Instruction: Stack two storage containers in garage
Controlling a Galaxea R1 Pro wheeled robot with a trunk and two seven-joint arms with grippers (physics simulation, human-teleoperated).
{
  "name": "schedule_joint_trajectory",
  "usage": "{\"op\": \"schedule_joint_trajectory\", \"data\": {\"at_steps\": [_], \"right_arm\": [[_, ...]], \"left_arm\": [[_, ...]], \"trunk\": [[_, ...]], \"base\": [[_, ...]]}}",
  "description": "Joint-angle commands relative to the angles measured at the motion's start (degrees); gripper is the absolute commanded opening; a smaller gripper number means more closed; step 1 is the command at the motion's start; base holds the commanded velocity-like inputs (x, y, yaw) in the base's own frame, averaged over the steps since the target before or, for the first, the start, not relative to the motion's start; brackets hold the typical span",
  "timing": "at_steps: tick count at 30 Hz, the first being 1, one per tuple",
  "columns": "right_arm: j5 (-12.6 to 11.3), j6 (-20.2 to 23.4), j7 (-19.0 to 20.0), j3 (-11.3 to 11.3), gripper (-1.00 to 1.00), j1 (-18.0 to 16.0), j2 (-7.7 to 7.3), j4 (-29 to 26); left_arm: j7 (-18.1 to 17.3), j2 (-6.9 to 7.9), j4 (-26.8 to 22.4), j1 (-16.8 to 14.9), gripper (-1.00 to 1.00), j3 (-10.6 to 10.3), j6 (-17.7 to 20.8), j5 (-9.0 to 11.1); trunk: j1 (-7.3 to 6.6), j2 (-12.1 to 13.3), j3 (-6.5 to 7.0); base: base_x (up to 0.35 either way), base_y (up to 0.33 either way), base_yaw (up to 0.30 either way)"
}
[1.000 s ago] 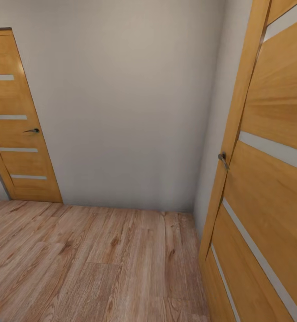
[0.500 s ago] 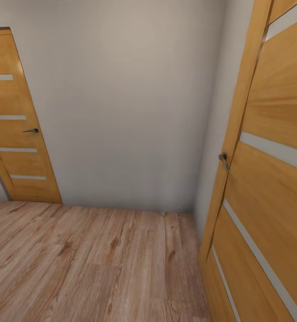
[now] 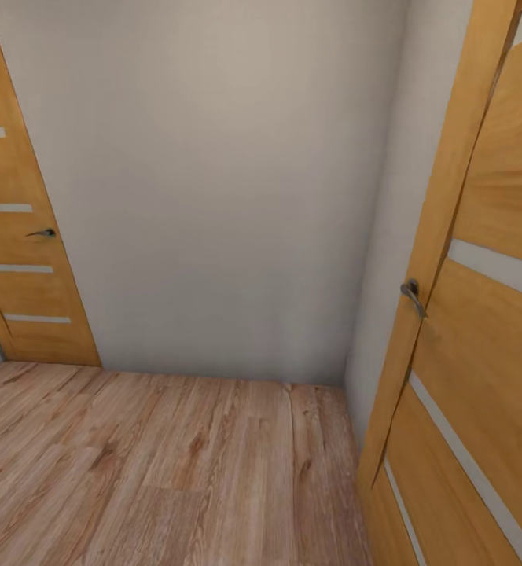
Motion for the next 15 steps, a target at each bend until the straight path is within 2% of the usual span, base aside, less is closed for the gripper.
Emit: {"op": "schedule_joint_trajectory", "data": {"at_steps": [1, 15], "right_arm": [[0.17, -0.3, -0.16, 0.22, 1.0, -0.08, 0.0, 0.19], [0.19, -0.22, -0.34, 0.26, 1.0, -0.08, 0.0, 0.19]], "left_arm": [[0.0, -0.01, -0.01, -0.02, 1.0, 0.01, -0.08, 0.42], [0.0, 0.01, -0.01, -0.02, 1.0, 0.01, -0.08, 0.46]], "trunk": [[0.03, -0.03, -0.05], [0.03, -0.03, -0.05]], "base": [[0.318, 0.0, 0.0], [0.319, 0.0, 0.0]]}}
